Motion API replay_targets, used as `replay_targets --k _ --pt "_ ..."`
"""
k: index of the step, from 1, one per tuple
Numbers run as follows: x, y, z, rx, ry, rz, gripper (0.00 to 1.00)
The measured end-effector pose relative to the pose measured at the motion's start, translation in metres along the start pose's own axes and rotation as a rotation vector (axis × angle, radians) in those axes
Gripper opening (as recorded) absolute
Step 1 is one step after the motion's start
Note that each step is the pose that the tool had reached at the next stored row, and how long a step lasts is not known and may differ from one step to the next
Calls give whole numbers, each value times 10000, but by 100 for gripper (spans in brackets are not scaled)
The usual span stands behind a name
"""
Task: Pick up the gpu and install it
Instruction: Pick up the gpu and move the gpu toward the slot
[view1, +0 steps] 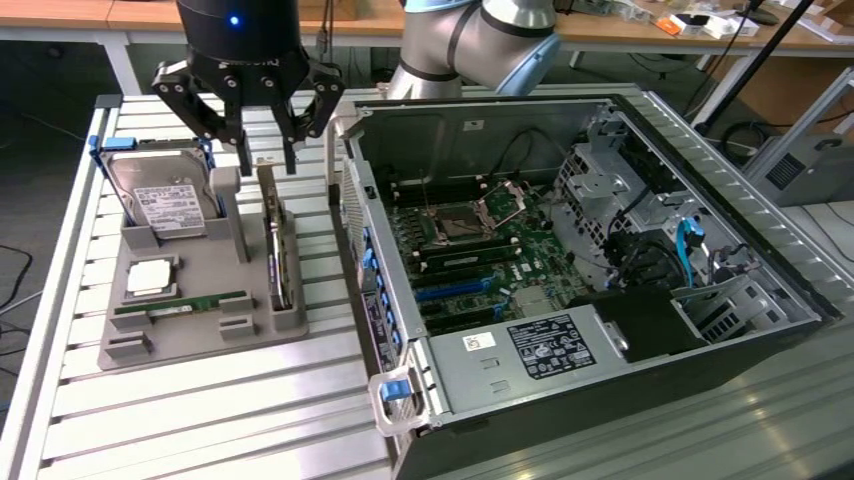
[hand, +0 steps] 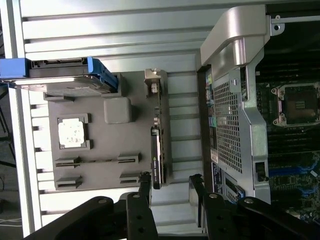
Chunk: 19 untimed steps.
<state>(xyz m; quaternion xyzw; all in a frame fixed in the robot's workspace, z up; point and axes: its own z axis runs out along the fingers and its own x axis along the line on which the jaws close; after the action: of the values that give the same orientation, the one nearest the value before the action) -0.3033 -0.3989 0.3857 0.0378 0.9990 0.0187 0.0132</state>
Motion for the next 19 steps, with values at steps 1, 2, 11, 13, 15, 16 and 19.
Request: replay_targets --k 1,2,11,13,15,16,19 --pt "0 0 3 0 0 0 44" --pt "0 0 8 1 1 0 44" --pt "1 -1 31 1 1 0 44" --pt "1 -1 39 1 1 0 44" --pt "1 -2 45 1 0 0 44" --pt "1 -2 48 0 0 0 44" --pt "1 -2 54 0 0 0 44"
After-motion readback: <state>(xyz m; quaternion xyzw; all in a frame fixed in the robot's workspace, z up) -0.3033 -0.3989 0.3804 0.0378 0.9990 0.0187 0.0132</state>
